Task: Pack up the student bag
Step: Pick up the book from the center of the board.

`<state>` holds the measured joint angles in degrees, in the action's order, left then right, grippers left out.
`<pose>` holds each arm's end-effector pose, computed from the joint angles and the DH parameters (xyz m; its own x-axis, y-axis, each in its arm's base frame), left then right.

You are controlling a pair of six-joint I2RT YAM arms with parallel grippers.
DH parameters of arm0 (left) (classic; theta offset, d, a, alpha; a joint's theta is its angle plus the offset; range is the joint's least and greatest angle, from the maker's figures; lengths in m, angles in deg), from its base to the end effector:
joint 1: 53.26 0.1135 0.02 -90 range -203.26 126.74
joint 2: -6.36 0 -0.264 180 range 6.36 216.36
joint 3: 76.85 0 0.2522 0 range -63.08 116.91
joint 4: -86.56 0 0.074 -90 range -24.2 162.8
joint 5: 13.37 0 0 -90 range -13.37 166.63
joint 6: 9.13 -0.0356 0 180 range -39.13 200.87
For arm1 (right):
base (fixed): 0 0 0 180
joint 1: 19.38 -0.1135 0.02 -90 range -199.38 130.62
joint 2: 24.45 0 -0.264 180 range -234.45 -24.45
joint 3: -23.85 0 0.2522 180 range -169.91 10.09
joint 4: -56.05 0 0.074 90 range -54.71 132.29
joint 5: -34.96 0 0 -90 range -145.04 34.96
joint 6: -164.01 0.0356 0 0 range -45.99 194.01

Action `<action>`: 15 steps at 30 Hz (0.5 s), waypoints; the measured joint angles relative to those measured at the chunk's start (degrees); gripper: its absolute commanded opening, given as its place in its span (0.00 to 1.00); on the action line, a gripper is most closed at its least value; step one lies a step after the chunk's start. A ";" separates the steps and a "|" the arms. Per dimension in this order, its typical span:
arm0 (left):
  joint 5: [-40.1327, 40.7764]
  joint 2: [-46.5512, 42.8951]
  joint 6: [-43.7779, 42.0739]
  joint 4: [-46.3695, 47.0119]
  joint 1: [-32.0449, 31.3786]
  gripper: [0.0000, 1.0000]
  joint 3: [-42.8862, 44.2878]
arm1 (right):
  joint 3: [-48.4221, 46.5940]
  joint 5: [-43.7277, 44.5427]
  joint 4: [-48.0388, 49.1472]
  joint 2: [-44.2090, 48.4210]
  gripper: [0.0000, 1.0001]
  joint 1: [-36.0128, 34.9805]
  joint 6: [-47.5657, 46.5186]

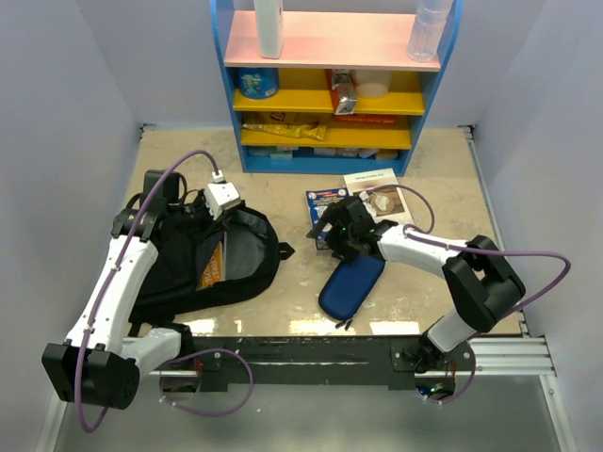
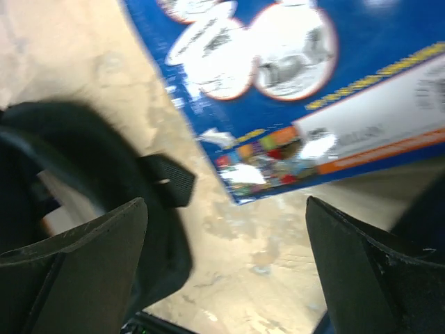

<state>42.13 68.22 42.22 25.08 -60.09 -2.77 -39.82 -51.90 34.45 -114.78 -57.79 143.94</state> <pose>0.2055 -0.0449 0.3214 -0.2971 0.5540 -0.7777 0.8330 0.5484 0.0724 0.2518 0.1972 0.1826 -0.7565 0.5971 -0.2669 0.3461 0.7117 0.6113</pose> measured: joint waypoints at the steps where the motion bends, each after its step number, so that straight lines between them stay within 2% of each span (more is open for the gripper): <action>1: 0.00 0.00 0.00 -0.02 0.00 0.00 0.00 | 0.02 0.72 -0.76 -0.04 0.99 0.15 0.13; 15: 0.02 0.00 -0.02 -0.02 -0.07 0.00 0.00 | 2.51 9.18 -5.49 0.74 0.99 1.25 0.13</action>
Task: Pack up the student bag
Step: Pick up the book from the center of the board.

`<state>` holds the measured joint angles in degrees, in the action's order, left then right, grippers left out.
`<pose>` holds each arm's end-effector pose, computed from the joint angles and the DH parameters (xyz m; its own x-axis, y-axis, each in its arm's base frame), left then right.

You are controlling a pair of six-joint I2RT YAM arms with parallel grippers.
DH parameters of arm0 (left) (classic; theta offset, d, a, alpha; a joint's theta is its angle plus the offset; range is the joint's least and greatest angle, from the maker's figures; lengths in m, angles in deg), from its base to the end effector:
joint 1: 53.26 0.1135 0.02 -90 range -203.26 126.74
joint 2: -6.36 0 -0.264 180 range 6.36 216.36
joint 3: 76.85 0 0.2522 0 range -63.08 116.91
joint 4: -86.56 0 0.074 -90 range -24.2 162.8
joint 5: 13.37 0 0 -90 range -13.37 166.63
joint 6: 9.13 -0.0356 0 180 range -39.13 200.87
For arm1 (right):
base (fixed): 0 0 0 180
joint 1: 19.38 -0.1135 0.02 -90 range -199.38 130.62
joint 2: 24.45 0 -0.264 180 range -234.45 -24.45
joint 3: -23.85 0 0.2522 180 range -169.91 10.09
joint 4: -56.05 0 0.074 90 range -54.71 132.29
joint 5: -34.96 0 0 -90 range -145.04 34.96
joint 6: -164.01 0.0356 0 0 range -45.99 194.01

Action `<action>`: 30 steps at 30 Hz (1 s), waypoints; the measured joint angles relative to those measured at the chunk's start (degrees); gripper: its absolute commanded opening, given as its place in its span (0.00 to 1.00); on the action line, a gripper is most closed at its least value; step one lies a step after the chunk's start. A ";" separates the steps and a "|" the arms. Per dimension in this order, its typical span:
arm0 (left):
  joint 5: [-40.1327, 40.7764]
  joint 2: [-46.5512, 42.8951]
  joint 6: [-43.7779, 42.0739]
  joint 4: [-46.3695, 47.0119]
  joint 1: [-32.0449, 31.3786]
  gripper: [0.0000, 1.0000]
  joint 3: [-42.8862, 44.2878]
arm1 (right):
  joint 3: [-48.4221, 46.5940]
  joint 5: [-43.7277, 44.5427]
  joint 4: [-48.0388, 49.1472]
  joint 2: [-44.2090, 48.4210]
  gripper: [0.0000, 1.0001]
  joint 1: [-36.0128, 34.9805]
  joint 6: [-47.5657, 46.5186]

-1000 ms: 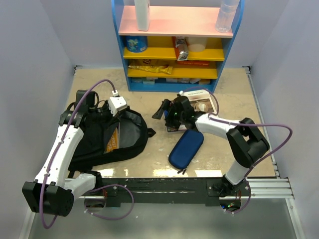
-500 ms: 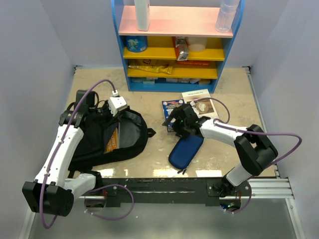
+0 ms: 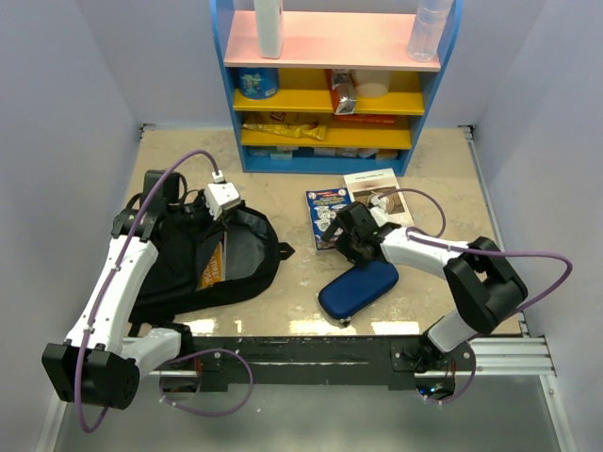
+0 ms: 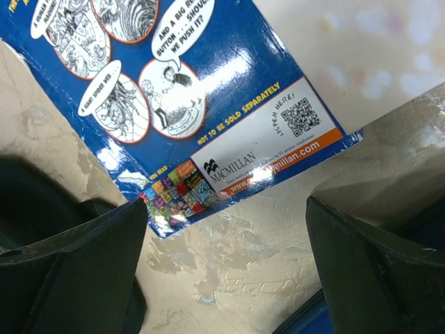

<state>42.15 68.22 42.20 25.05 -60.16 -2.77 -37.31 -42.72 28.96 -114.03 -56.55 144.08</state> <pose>0.2054 -0.0452 0.3213 -0.2966 0.5547 -0.7774 0.8337 0.5474 0.0725 0.2448 0.1761 0.1678 -0.6883 0.6308 -0.3584 0.4491 0.7584 0.4724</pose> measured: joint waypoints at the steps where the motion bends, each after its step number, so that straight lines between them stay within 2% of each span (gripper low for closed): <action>1: 0.00 0.00 0.00 0.00 0.00 0.00 0.00 | -0.15 0.35 -0.13 0.00 0.99 0.00 -0.04; 8: 0.00 0.00 0.00 0.00 0.00 0.00 0.00 | -4.90 1.36 -0.90 -1.40 0.99 0.07 -0.02; 15: 0.00 -0.02 0.00 0.00 0.00 0.00 0.00 | -7.26 1.68 0.07 -6.99 0.99 0.24 0.44; 30: 0.02 -0.07 0.00 -0.02 -0.31 0.00 -0.02 | -10.51 5.22 0.46 -7.76 0.94 2.78 1.38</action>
<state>42.17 68.16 42.20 25.03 -60.46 -2.79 -47.82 -37.50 29.42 -121.79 -53.77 145.45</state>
